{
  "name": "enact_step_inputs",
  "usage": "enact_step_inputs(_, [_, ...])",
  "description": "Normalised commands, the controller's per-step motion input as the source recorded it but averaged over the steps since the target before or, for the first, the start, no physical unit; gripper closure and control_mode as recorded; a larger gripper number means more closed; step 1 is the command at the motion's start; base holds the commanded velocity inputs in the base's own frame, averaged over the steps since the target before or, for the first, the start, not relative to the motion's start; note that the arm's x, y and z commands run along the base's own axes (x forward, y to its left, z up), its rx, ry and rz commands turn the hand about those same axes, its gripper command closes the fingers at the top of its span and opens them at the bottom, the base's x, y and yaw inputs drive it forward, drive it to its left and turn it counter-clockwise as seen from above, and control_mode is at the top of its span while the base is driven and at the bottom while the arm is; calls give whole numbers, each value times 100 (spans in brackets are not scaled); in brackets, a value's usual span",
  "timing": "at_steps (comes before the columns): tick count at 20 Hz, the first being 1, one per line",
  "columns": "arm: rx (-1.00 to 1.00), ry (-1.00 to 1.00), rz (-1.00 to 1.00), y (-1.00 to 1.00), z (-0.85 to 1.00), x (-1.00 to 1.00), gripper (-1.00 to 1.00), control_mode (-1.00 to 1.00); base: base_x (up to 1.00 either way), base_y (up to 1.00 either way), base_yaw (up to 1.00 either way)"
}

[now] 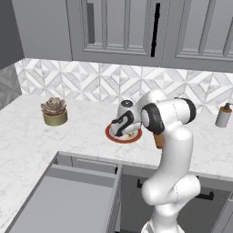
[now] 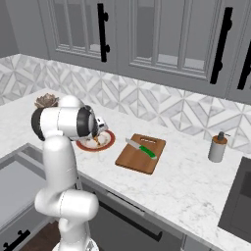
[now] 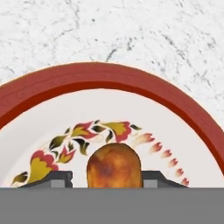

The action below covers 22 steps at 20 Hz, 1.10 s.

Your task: Pick up the knife from the drawer and place it on the cutting board. Then place the meat from the plate to the cutting board.

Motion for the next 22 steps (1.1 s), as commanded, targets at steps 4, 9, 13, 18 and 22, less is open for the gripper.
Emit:
enact_step_inputs(4, [3,9,0,-12,-1,-21,100,-100,0,0,0])
enact_step_inputs(9, [0,1,0,-40,59,-84,100,-100,0,0,0])
enact_step_inputs(13, [0,0,0,-64,53,-100,100,-100,0,0,0])
enact_step_inputs(18, [0,0,0,-87,33,-74,100,-100,0,0,0])
enact_step_inputs(22, [0,0,0,-97,24,-18,100,-100,0,0,0])
